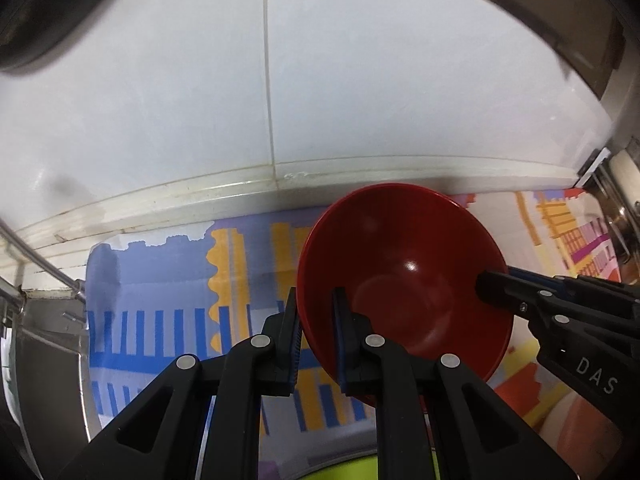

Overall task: Organize plates and bowls
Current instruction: 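Close the left gripper on the red-and-black bowl rim and lift it, then carry the red-and-black bowl with the left gripper into the pink bowl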

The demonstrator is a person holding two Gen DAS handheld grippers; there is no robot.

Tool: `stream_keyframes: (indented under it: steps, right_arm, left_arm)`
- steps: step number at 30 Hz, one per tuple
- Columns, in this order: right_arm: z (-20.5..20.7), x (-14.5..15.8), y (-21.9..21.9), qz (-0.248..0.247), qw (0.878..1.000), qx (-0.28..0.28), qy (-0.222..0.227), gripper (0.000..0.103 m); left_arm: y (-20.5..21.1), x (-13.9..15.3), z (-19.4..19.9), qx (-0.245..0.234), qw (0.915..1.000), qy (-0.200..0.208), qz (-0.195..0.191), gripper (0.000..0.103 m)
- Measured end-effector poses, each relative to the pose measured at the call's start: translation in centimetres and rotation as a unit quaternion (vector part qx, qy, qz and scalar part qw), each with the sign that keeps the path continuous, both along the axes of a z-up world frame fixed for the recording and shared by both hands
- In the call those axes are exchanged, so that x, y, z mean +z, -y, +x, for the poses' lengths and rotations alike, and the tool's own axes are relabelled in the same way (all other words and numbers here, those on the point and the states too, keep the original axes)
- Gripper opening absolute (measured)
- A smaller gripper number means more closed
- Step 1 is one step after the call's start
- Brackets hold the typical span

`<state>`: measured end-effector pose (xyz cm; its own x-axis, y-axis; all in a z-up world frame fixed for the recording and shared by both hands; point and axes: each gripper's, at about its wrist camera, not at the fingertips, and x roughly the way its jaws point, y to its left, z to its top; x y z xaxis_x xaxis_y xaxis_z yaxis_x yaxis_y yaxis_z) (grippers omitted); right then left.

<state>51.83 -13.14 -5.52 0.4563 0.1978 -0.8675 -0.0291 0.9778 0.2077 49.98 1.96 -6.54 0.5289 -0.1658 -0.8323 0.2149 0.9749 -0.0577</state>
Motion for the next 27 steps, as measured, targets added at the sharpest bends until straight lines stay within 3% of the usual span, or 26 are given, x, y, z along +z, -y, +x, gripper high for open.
stream_keyframes:
  steps: [10, 27]
  right_arm:
    - [-5.1, 3.2, 2.3, 0.009, 0.999, -0.02, 0.027, 0.013]
    - [-15.5, 6.4, 8.8, -0.001, 0.996, -0.069, 0.063, 0.013]
  left_arm:
    - [2.7, 3.2, -4.9, -0.018, 0.9994, 0.026, -0.016, 0.016]
    - [10.3, 6.9, -13.4, -0.098, 0.9933, 0.052, -0.033, 0.016]
